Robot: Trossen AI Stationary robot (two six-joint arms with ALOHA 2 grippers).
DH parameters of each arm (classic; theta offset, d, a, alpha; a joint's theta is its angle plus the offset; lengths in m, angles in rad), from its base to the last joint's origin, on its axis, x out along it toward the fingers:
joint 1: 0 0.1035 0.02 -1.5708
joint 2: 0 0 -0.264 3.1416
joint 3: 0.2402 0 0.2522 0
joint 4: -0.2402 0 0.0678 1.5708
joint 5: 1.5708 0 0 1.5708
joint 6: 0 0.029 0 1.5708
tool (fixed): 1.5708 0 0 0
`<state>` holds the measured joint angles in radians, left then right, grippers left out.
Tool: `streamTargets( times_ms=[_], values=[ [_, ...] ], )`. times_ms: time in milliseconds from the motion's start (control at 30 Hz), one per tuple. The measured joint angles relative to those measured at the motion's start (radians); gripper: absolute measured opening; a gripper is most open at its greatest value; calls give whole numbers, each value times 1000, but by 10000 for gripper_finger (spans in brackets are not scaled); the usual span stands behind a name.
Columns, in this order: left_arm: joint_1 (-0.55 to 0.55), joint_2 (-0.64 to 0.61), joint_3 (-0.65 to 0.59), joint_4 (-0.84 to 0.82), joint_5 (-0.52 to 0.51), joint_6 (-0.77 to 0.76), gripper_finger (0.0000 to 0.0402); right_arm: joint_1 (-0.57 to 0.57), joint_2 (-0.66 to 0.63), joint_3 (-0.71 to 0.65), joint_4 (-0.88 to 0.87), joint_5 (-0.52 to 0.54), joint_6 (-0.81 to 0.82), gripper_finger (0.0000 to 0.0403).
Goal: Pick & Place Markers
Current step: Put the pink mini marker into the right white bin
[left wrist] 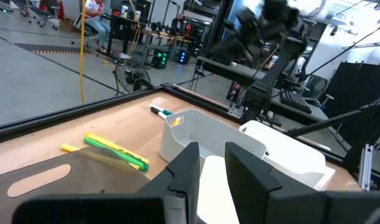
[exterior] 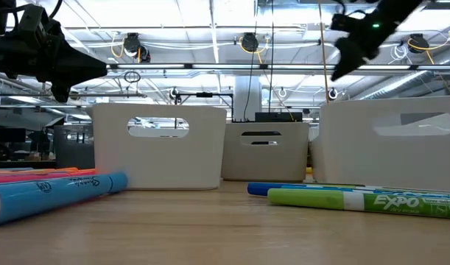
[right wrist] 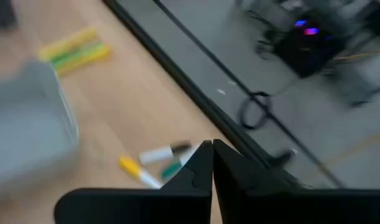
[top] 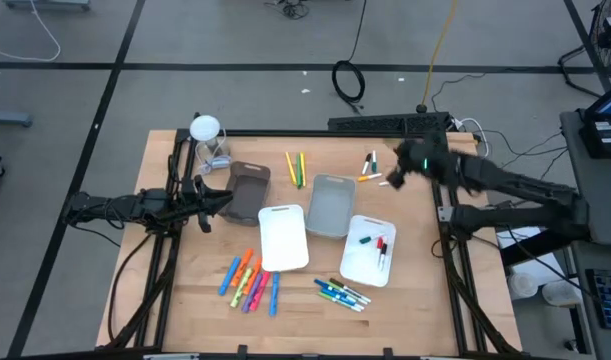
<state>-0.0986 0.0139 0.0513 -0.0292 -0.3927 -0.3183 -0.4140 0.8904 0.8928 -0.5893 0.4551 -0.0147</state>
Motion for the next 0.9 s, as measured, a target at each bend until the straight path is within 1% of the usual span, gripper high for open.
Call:
streamTargets(
  times_ms=[33, 100, 167, 267, 333, 433, 533, 667, 767, 900],
  values=[
    [0, 0, 0, 0, 0, 0, 79, -86, 28, 21, 23, -99, -26, 0],
    [0, 0, 0, 0, 0, 0, 79, -231, 102, 62, 41, -246, -54, 0],
    [0, 0, 0, -1, 0, 0, 79, -341, 188, 89, 42, -304, -94, 0],
    [0, 0, 0, 0, 0, 0, 79, -433, 317, 101, 36, -327, -181, 6],
    [0, 0, 0, 0, 0, 0, 79, -452, 384, 101, -16, -366, -217, 23],
    [0, 0, 0, 0, 0, 0, 79, -453, 449, 101, -103, -438, -272, 64],
    [0, 0, 0, 0, 0, 0, 79, -443, 461, 101, -159, -501, -317, 113],
    [0, 0, 0, 0, 0, 0, 79, -428, 429, 76, -176, -565, -365, 168],
    [0, 0, 0, 0, 0, 0, 79, -410, 413, 29, -171, -569, -433, 192],
    [0, 0, 0, 0, 0, 0, 79, -385, 416, -68, -75, -561, -447, 200]
  ],
)
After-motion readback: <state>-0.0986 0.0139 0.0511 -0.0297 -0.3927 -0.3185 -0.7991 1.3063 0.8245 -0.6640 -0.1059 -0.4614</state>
